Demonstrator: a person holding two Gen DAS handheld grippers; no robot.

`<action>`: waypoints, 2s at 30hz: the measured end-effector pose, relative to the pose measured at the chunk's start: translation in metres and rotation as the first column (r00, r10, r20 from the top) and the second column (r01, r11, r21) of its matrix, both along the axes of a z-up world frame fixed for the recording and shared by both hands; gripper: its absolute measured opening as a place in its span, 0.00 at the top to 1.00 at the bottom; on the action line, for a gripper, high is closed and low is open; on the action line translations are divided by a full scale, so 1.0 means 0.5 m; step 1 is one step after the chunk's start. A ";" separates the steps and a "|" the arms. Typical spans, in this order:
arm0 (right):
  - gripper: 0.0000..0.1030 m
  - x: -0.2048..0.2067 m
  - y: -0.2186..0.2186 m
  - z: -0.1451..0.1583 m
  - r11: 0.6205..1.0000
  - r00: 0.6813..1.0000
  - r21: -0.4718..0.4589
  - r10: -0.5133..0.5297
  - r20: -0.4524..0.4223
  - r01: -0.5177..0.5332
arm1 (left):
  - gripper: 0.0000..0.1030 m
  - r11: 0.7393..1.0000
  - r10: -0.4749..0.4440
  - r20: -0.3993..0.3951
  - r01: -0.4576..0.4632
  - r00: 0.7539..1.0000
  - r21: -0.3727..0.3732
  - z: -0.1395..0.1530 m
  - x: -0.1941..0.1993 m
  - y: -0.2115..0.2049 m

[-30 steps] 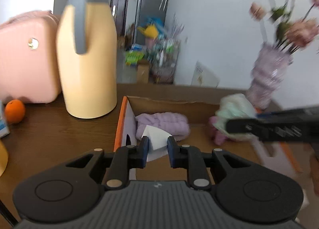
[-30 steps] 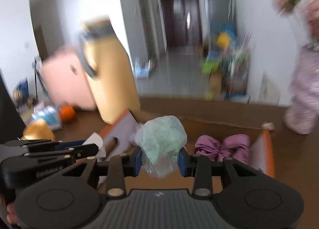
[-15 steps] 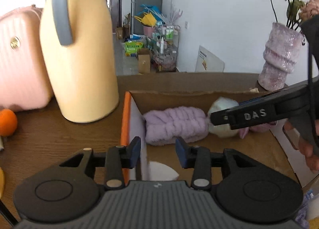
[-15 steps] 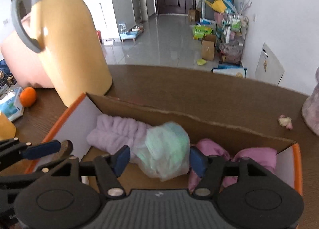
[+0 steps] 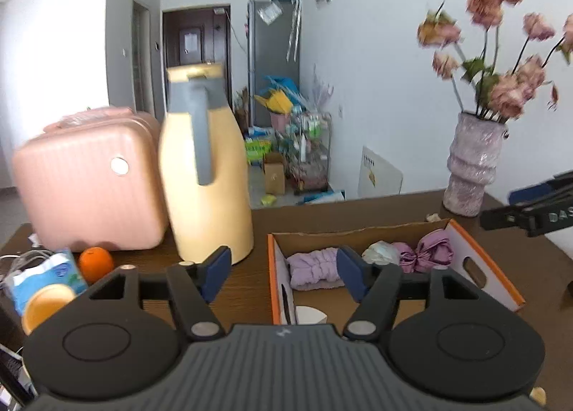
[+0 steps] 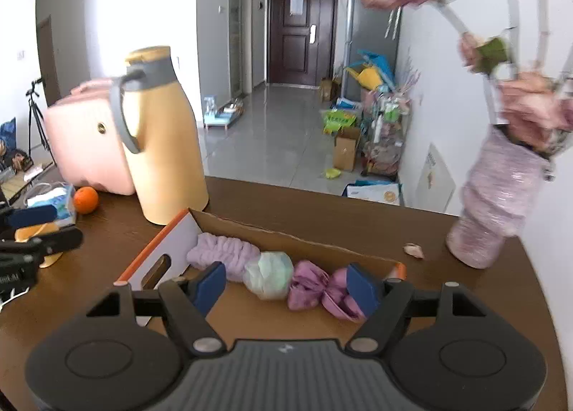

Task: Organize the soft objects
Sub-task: 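Withdraw both grippers from the box, then move both grippers toward the yellow-and-white plush toy beside the box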

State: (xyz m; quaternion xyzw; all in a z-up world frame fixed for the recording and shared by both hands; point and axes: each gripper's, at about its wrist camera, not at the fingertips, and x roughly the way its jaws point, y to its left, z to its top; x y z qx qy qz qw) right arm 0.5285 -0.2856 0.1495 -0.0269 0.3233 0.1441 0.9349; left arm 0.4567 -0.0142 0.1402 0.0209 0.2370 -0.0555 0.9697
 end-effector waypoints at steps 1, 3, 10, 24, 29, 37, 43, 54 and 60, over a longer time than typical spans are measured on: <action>0.28 -0.025 -0.011 0.005 1.000 1.000 0.009 -0.007 0.011 0.006 | 0.29 1.000 0.002 0.021 -0.002 1.000 0.000 0.008 -0.026 0.002; 0.28 -0.084 -0.035 0.015 0.999 0.998 0.035 -0.024 0.051 0.022 | 0.24 1.000 0.001 0.085 -0.002 0.996 0.015 0.014 -0.084 0.003; 0.23 -0.295 -0.074 0.005 0.992 0.957 0.092 -0.112 0.268 0.090 | 0.19 0.997 0.073 0.262 -0.081 0.962 0.019 -0.014 -0.262 0.004; 0.11 -0.704 -0.043 -0.175 0.980 0.880 0.177 -0.162 0.446 0.090 | 0.08 0.995 0.101 0.313 -0.101 0.944 -0.015 -0.161 -0.602 0.009; 0.06 -0.832 -0.035 -0.219 0.982 0.896 0.164 -0.154 0.417 0.092 | 0.04 0.994 0.112 0.283 -0.104 0.952 -0.045 -0.175 -0.699 0.031; 0.05 -0.937 -0.047 -0.232 0.966 0.911 0.240 -0.181 0.371 0.094 | 0.01 0.996 0.088 0.300 -0.074 0.950 -0.058 -0.174 -0.788 0.024; 0.05 -0.917 -0.036 -0.232 0.964 0.911 0.245 -0.191 0.364 0.104 | 0.01 0.995 0.083 0.306 -0.064 0.948 -0.071 -0.172 -0.786 0.025; 0.07 -0.827 -0.041 -0.291 0.961 0.946 0.236 -0.206 0.252 0.146 | 0.01 0.998 0.046 0.190 -0.038 0.981 -0.047 -0.227 -0.686 -0.005; 0.05 -0.731 -0.043 -0.295 0.961 0.951 0.204 -0.228 0.207 0.185 | 0.01 0.999 0.031 0.126 -0.025 0.992 -0.047 -0.238 -0.587 -0.020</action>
